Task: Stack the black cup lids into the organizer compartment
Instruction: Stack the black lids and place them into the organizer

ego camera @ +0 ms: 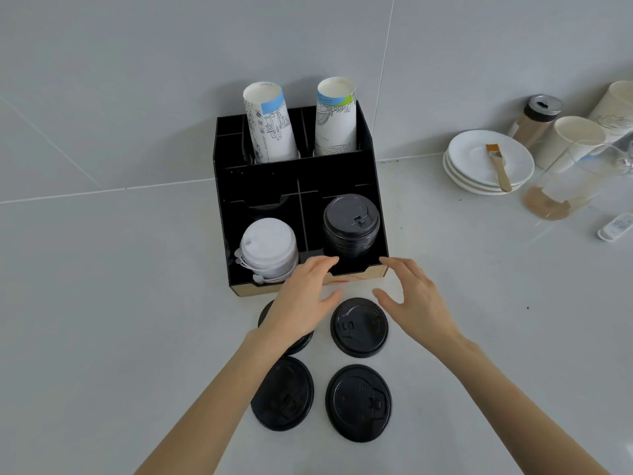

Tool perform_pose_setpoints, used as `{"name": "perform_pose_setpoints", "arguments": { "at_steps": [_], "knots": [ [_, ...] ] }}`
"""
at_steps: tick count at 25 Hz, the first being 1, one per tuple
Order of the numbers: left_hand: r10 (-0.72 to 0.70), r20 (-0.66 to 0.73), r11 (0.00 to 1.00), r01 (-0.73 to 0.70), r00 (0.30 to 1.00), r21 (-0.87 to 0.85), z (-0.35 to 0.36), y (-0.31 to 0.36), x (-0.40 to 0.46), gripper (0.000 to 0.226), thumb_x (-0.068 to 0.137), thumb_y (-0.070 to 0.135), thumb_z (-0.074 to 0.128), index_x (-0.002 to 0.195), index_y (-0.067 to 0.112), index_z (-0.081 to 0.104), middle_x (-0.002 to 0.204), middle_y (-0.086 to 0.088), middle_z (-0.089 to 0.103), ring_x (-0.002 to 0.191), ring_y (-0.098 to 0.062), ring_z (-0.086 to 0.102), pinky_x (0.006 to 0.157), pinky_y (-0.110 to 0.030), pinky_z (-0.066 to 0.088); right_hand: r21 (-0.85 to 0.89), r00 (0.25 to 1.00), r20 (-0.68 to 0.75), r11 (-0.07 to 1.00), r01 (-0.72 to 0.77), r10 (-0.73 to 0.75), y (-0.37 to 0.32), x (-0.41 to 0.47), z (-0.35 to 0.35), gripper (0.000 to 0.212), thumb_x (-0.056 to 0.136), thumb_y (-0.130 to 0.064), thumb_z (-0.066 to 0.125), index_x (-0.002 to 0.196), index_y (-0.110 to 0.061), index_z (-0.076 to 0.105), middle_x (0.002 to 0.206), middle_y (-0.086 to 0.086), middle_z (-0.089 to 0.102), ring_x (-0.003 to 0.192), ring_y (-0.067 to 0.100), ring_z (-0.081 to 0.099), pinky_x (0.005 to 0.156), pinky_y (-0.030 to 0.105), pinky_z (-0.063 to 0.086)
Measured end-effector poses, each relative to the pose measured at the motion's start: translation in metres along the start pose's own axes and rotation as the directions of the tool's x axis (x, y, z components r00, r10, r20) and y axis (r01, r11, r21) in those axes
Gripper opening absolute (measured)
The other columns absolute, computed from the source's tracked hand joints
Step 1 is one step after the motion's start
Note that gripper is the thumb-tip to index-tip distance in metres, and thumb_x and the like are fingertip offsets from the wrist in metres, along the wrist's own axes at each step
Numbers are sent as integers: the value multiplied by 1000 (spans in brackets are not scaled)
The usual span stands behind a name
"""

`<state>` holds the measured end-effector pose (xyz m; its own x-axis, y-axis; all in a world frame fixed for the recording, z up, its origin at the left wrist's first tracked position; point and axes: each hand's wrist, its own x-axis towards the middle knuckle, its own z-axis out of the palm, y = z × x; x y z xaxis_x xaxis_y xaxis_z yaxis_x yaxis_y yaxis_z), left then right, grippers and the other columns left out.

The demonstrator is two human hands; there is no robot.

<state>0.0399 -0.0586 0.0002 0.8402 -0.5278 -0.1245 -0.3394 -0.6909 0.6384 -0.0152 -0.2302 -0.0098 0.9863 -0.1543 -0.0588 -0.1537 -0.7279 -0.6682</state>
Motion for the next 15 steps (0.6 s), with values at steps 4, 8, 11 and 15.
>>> {"name": "perform_pose_setpoints", "arguments": {
  "at_steps": [4, 8, 11, 15],
  "knots": [
    [-48, 84, 999, 46, 995, 16, 18, -8, -14, 54, 87, 23, 54, 135, 16, 31, 143, -3, 36, 131, -18, 34, 108, -30, 28, 14, 993, 82, 997, -81, 80, 13, -26, 14, 49, 84, -24, 57, 129, -20, 38, 135, 1, 43, 122, 22, 44, 98, 37, 42],
    [-98, 175, 993, 86, 980, 77, 33, -13, -18, 53, 89, 22, 49, 137, 15, 27, 147, -3, 32, 134, -21, 31, 110, -35, 28, 22, 983, 139, 992, -124, 120, 21, -46, 30, 53, 82, -24, 60, 129, -19, 37, 134, 1, 43, 121, 20, 43, 98, 33, 40],
    [-108, 199, 988, 84, 974, 126, 39, -12, -18, 54, 89, 23, 49, 137, 17, 26, 148, -2, 31, 133, -22, 31, 110, -39, 28, 34, 982, 134, 990, -137, 131, 22, -52, 39, 57, 79, -23, 63, 129, -19, 36, 134, -1, 42, 121, 18, 40, 96, 30, 40],
    [-107, 230, 980, 64, 967, 188, 45, -12, -16, 58, 87, 27, 51, 137, 18, 24, 147, -1, 32, 132, -22, 33, 109, -41, 26, 43, 984, 108, 988, -146, 141, 21, -49, 43, 58, 78, -21, 64, 129, -18, 37, 135, 0, 41, 121, 18, 38, 96, 32, 41]
  ]
}}
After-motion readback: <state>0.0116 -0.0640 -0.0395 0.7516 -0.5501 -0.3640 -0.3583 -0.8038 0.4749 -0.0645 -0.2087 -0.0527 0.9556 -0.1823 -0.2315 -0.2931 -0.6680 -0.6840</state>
